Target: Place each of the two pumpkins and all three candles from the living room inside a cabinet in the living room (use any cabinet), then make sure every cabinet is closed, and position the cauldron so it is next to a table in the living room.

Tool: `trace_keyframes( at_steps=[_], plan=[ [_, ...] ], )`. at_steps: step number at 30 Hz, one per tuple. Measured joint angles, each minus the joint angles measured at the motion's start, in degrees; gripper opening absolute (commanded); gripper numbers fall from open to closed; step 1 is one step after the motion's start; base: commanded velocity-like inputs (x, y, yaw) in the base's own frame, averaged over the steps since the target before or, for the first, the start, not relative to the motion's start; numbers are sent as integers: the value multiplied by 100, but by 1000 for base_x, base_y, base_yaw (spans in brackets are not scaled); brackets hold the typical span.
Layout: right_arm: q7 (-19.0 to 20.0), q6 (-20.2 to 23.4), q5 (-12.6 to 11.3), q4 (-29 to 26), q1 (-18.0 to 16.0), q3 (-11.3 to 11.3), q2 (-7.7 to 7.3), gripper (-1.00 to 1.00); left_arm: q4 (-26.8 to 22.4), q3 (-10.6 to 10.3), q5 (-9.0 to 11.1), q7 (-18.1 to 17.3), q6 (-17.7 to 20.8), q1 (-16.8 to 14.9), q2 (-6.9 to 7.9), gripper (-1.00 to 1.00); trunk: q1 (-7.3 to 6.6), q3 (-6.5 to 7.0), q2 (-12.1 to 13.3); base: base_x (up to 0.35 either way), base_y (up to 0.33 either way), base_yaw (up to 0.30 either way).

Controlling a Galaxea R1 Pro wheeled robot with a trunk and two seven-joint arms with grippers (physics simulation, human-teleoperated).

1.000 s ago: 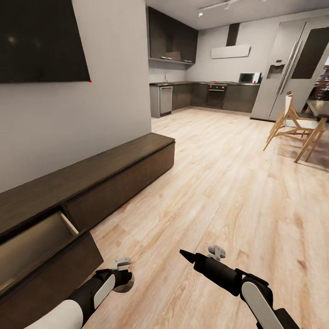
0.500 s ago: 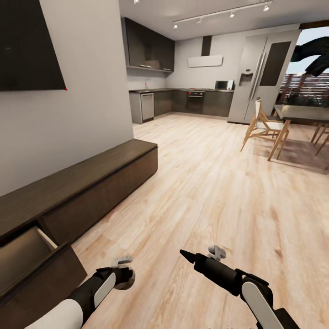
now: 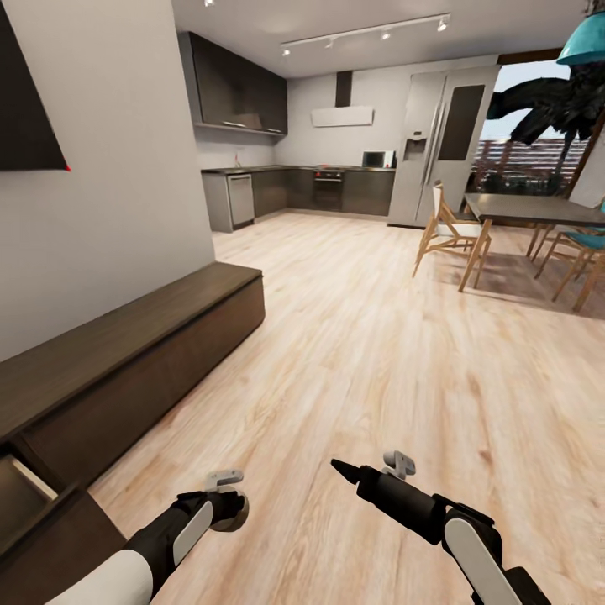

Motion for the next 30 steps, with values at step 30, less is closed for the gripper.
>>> trace_keyframes(
  at_steps=[30],
  plan=[
    [0, -10, -8, 20, 0, -18, 6, 100, -1, 0, -3, 0, -2, -1, -1, -100, 1, 37, 0, 4, 1, -114]
  ],
)
